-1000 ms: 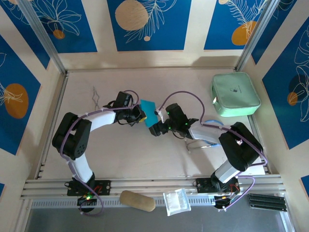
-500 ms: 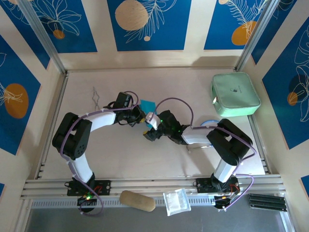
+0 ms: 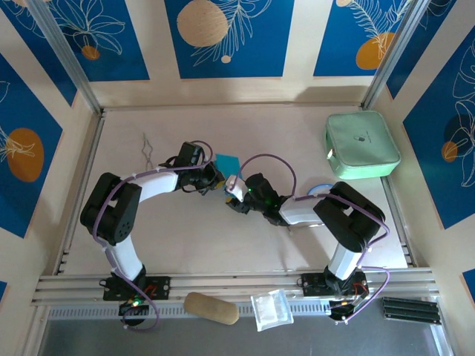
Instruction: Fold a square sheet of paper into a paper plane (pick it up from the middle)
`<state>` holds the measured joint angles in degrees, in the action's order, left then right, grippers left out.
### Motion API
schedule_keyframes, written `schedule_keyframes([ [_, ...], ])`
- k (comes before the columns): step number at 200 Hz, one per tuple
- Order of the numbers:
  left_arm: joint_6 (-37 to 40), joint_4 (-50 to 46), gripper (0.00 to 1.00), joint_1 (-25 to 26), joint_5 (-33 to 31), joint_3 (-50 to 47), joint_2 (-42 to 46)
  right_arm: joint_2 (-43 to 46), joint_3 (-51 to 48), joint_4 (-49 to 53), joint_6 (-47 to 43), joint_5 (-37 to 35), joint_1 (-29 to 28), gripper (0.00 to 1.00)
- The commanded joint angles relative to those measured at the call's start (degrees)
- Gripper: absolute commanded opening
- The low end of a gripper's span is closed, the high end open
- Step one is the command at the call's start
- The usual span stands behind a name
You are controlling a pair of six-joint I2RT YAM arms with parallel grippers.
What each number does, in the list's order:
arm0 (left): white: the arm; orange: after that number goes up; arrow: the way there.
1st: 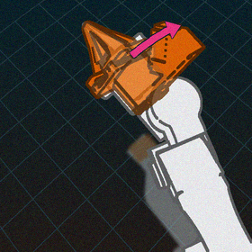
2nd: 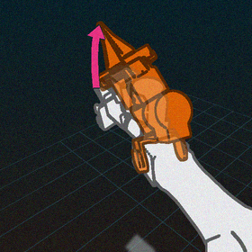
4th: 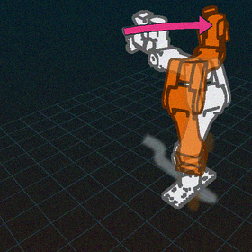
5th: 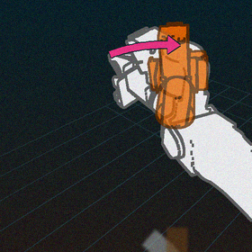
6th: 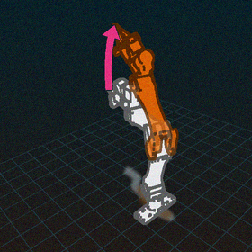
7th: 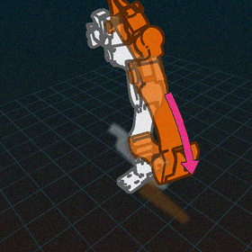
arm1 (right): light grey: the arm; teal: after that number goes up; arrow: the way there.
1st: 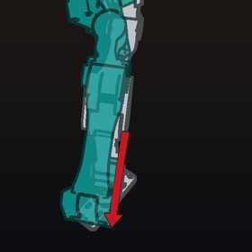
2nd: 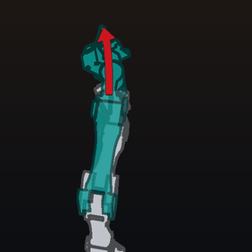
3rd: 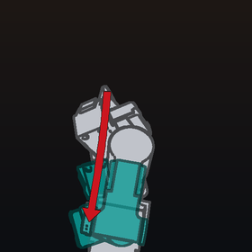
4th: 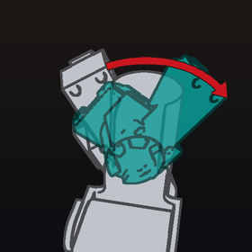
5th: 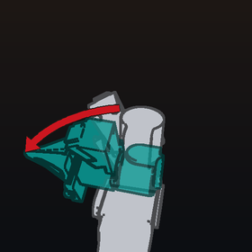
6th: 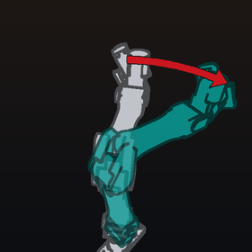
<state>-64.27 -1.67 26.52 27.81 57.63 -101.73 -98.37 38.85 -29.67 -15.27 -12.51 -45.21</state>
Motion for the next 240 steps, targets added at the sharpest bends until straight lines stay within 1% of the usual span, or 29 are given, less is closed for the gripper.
schedule_keyframes([
  [1,-0.4,0.0,0.05,0.5,-0.4,-0.5,-0.2,2.0,-0.5,-2.7,-0.9,-0.5,-0.8,0.47],
  [49,-0.2,-0.4,0.06,0.9,-0.3,-0.5,-1.0,3.4,-0.4,-3.0,0.5,-0.9,-1.0,0.47],
  [72,-0.2,-0.2,0.06,1.0,-0.3,-0.5,-1.2,3.7,-0.2,-2.6,0.8,-0.7,-0.9,0.44],
  [98,-0.2,-0.2,0.07,1.1,-0.4,-0.5,-1.0,3.4,0.1,-1.7,0.8,-0.1,-0.8,0.36],
  [120,0.0,-0.7,0.09,1.1,-0.7,-0.5,-0.7,3.6,0.3,-0.6,0.8,0.4,-0.9,0.27],
  [130,0.1,-1.1,0.12,0.9,-0.7,-0.7,-0.4,3.7,0.7,0.7,0.7,1.4,-0.8,0.20],
  [139,0.2,-1.4,0.19,1.0,-1.2,-1.3,0.0,4.0,1.8,3.7,0.8,3.2,-0.7,0.13],
  [153,0.6,-2.0,0.26,0.3,-2.4,-2.8,1.2,4.2,3.4,8.1,2.2,6.0,-0.2,0.05],
  [170,1.7,-3.4,0.38,-1.4,-3.8,-4.2,3.3,4.3,4.2,11.1,4.1,8.7,0.3,0.03],
  [192,4.6,-6.8,0.48,-3.2,-6.2,-4.0,6.5,5.0,4.5,13.8,6.8,12.3,0.8,0.01],
  [212,7.5,-9.3,0.51,-3.6,-8.2,-2.0,8.5,5.8,4.9,16.2,10.2,17.1,1.8,0.01],
  [240,8.2,-7.2,0.49,-3.2,-6.5,-0.2,7.8,6.1,5.3,17.8,14.2,23.0,2.8,0.00],
])
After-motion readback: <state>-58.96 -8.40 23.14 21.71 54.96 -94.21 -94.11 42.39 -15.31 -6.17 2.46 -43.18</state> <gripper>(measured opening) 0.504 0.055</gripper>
